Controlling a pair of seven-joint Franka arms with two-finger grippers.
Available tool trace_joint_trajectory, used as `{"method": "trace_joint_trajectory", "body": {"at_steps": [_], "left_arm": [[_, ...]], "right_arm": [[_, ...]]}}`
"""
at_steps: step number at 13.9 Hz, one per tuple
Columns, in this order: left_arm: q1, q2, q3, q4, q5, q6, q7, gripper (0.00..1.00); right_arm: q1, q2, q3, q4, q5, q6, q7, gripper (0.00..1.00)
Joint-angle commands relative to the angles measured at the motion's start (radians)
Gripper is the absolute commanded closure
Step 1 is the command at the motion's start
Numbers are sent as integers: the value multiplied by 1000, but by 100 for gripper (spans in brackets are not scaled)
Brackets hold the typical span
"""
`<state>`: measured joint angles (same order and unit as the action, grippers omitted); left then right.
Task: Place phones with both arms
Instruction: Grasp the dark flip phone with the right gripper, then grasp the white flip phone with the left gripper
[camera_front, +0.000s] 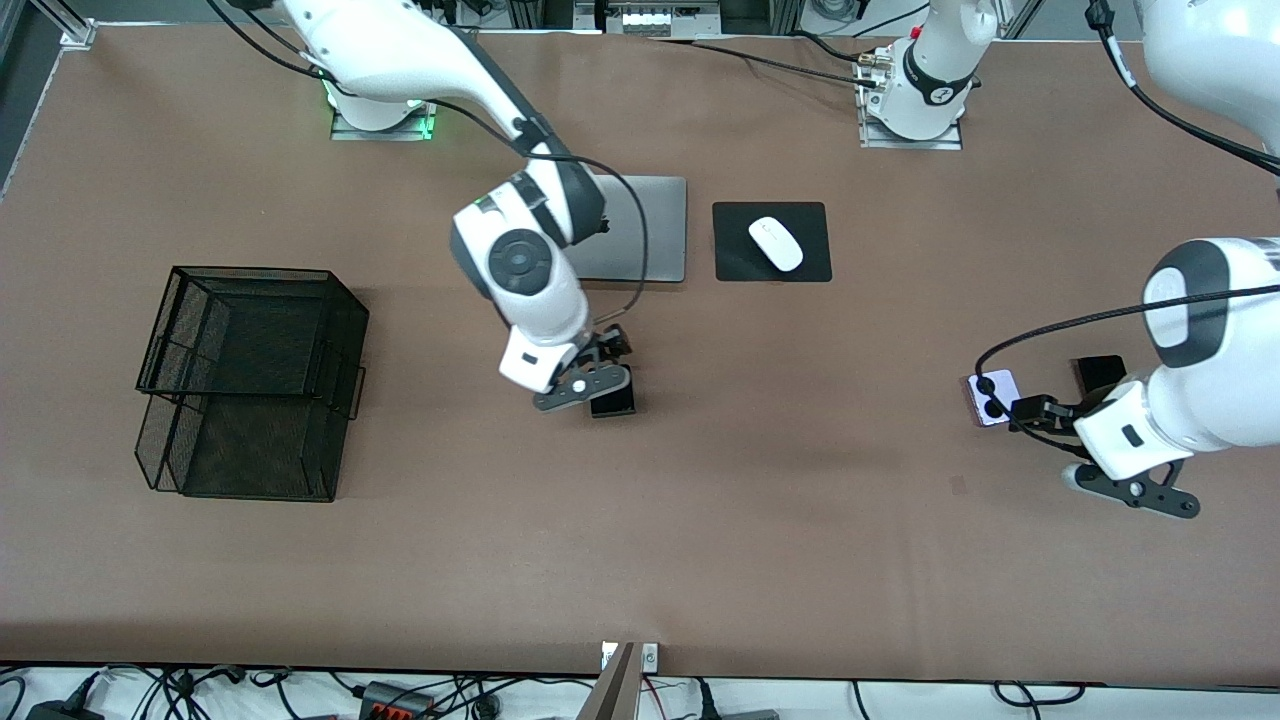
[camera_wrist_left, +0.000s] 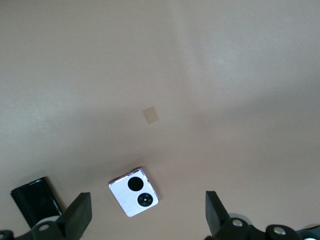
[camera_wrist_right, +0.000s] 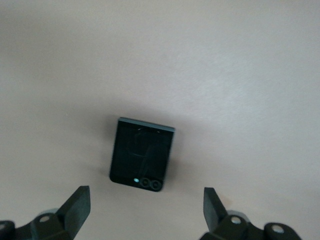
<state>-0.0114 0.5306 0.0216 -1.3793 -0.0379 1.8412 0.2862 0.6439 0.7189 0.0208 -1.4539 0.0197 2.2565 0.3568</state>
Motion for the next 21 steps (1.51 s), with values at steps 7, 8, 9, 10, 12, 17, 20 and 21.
{"method": "trace_joint_trajectory", "body": {"at_steps": [7,8,9,10,12,17,20,21], "left_arm": [[53,-159,-11,-409,3,343,56,0],[63,-159,-11,-455,3,404,60,0],[73,-159,-12,-501,3,473,64,0],[74,-159,-11,-535,3,518,50,0],[111,-132,-11,-555,3,569,31,0],[166,-81,0,-572,3,601,-25,2],[166,-84,6,-580,4,575,-116,1],[157,-87,6,-586,4,558,-180,1]], "right_arm": [[19,166,-9,130,-7,15,199,0],[19,175,-7,138,-4,15,199,0],[19,181,-6,144,5,15,199,0],[20,188,-6,147,15,15,199,0],[20,200,-4,150,17,17,195,0],[22,217,-4,152,19,17,189,0],[17,221,17,152,19,17,188,0],[16,223,19,152,19,17,188,0]]}}
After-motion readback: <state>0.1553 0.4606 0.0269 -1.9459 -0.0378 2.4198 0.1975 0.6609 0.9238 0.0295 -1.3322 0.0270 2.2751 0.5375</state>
